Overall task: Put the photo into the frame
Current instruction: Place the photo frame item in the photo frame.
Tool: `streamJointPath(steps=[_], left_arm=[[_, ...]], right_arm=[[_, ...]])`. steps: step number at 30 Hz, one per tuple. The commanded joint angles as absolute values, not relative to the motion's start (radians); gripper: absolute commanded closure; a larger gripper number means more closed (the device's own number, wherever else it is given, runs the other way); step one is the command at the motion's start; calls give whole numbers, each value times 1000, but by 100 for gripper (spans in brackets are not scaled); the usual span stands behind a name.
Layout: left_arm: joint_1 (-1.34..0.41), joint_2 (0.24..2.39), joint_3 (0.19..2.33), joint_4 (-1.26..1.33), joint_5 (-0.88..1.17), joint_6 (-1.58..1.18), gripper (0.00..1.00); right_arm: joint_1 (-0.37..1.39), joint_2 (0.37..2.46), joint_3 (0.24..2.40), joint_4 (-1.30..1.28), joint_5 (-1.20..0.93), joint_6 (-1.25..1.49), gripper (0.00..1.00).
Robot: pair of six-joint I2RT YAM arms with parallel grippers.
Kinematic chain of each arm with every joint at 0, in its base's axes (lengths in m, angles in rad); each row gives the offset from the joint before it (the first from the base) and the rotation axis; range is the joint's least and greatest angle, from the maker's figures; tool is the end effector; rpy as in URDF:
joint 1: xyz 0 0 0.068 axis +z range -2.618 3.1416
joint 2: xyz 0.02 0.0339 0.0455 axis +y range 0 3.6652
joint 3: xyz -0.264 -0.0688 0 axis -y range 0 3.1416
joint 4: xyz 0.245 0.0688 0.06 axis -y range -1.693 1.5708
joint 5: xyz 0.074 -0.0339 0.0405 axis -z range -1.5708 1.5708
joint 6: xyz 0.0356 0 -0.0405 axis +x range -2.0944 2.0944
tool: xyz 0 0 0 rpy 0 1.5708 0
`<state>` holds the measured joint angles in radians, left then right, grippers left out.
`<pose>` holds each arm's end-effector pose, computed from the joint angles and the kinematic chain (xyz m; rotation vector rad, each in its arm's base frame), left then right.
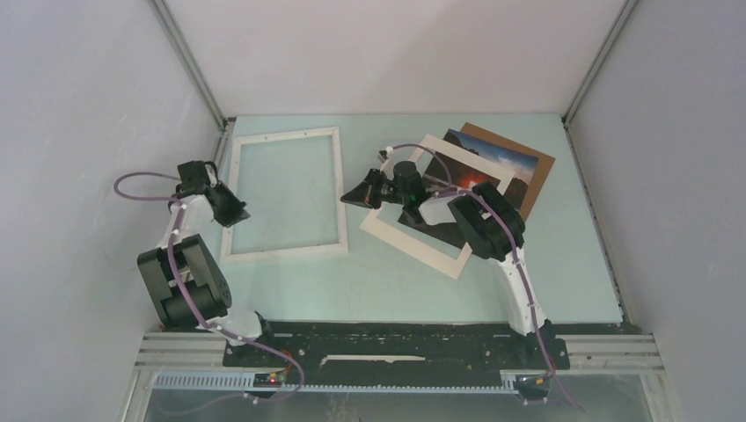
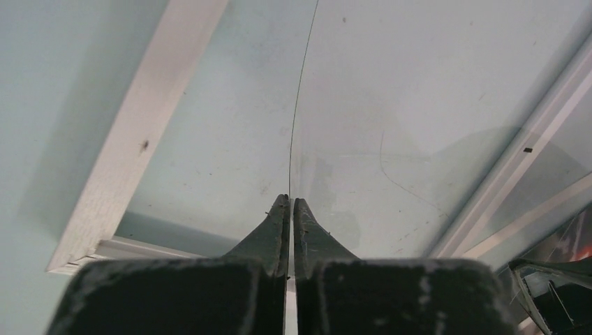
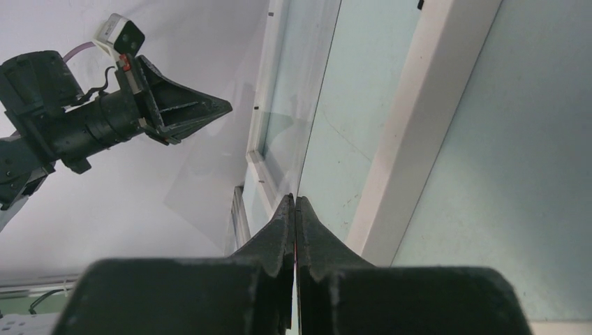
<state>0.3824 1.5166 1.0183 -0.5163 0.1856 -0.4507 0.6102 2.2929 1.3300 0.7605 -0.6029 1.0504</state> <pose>0.2874 0.1085 0.2202 -0.9812 2.3871 -0.2651 0.3858 0.2944 0.1240 -0.0591 2.0914 1.6464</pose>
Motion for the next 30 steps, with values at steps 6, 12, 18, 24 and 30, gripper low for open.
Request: streamJointPath(steps=[6, 12, 18, 24, 30], left_arm=[[426, 1526, 1161, -522, 121, -414, 100], [427, 1574, 1221, -522, 133, -430, 100], [430, 1632, 1261, -511, 146, -440, 100], [435, 1681, 1295, -497, 152, -448, 100], [437, 1727, 1310, -484, 173, -459, 100]], right_arm=[[633, 2354, 1478, 778, -566, 1067, 100], [632, 2378, 1524, 755, -550, 1071, 100], [631, 2405, 1579, 730, -546, 1070, 100], [623, 2429, 1618, 711, -541, 1066, 100], [614, 2449, 1647, 696, -541, 1064, 100]])
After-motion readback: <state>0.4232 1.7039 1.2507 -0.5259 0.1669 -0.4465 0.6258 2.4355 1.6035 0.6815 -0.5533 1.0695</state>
